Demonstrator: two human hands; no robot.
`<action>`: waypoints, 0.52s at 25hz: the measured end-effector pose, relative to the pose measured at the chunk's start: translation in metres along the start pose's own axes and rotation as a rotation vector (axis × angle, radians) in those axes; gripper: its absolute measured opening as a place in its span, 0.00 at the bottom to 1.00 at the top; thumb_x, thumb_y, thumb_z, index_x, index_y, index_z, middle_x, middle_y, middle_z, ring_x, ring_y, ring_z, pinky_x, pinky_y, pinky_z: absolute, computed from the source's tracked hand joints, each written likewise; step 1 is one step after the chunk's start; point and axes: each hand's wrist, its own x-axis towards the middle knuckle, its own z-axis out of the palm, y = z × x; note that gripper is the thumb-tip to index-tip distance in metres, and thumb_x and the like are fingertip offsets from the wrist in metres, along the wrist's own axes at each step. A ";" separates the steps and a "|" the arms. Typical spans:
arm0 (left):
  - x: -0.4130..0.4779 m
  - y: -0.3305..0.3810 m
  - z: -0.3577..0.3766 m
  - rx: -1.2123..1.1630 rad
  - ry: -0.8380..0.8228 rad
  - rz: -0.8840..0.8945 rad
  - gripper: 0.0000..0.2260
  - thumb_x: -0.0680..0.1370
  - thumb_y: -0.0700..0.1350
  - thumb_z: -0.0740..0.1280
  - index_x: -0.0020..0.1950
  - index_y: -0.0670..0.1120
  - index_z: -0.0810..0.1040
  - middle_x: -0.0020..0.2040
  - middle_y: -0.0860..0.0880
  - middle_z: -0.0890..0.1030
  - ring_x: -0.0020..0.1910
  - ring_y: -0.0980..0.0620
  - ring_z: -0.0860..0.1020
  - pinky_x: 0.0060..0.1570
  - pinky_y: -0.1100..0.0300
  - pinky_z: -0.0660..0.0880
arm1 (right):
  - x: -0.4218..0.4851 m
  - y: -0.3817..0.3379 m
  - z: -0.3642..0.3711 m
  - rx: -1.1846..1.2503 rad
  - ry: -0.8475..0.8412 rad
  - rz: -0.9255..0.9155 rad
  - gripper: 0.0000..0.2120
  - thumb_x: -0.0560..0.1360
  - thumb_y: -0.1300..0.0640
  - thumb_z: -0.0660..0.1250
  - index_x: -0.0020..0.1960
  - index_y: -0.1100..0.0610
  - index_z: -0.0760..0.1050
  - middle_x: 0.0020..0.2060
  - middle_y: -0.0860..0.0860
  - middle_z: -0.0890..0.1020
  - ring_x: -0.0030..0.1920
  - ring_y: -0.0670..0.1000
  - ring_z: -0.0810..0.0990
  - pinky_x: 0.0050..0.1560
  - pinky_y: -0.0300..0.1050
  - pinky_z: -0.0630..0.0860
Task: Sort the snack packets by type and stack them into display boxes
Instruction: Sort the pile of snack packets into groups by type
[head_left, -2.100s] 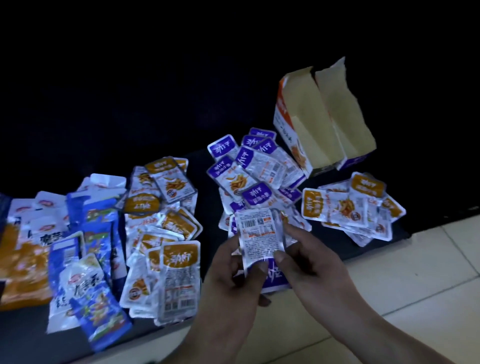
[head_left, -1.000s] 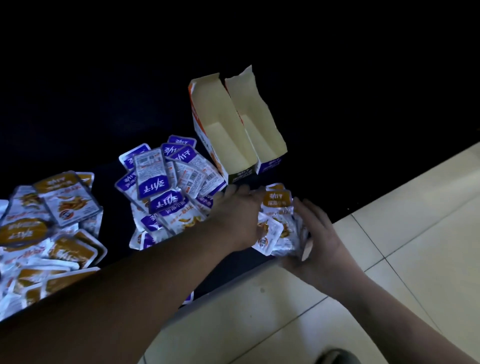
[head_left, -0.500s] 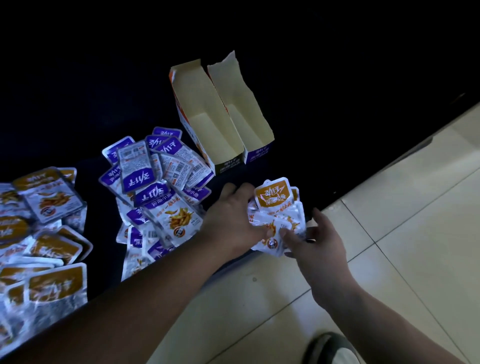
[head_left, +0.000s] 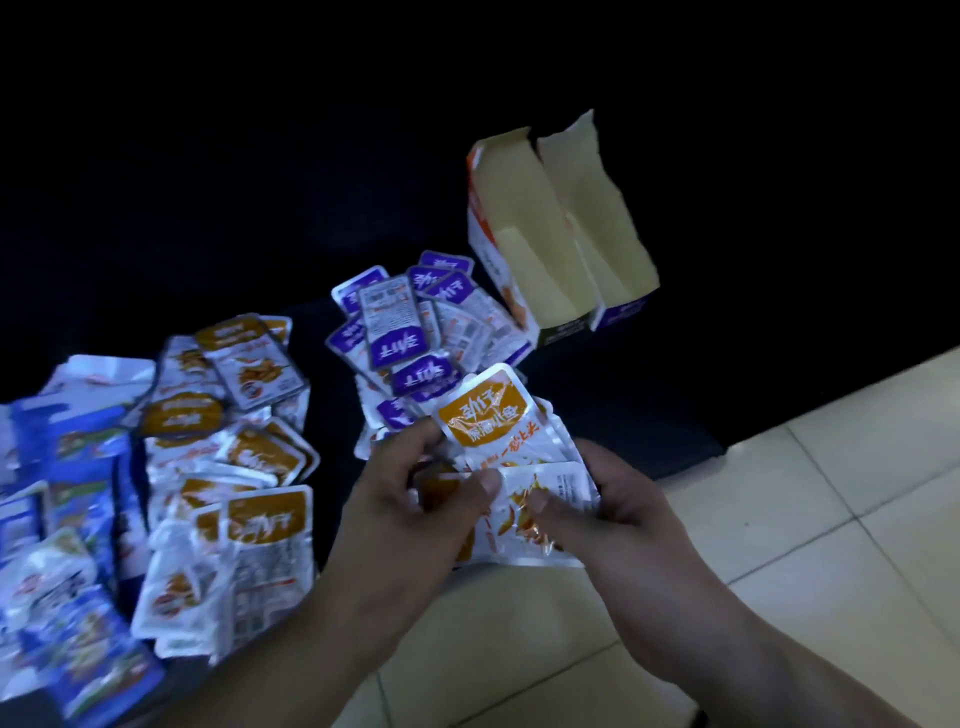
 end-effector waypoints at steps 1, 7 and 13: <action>-0.005 -0.002 -0.010 -0.014 0.010 0.002 0.14 0.78 0.40 0.73 0.60 0.56 0.82 0.53 0.52 0.87 0.50 0.52 0.86 0.48 0.53 0.84 | 0.002 0.001 0.011 -0.018 -0.030 0.004 0.17 0.81 0.69 0.65 0.63 0.53 0.81 0.55 0.57 0.86 0.58 0.63 0.85 0.64 0.67 0.77; -0.017 -0.005 -0.071 0.043 0.141 -0.039 0.21 0.81 0.39 0.69 0.64 0.66 0.78 0.55 0.58 0.85 0.41 0.42 0.80 0.37 0.52 0.76 | 0.020 -0.001 0.070 -0.354 -0.182 0.115 0.26 0.82 0.52 0.66 0.71 0.27 0.64 0.54 0.49 0.86 0.57 0.54 0.84 0.59 0.58 0.81; -0.004 0.001 -0.157 -0.007 0.477 0.040 0.21 0.79 0.39 0.73 0.65 0.62 0.78 0.53 0.56 0.86 0.35 0.60 0.81 0.31 0.65 0.76 | 0.048 -0.009 0.139 -0.519 -0.155 0.119 0.19 0.79 0.45 0.68 0.67 0.33 0.67 0.59 0.42 0.79 0.49 0.40 0.81 0.55 0.46 0.79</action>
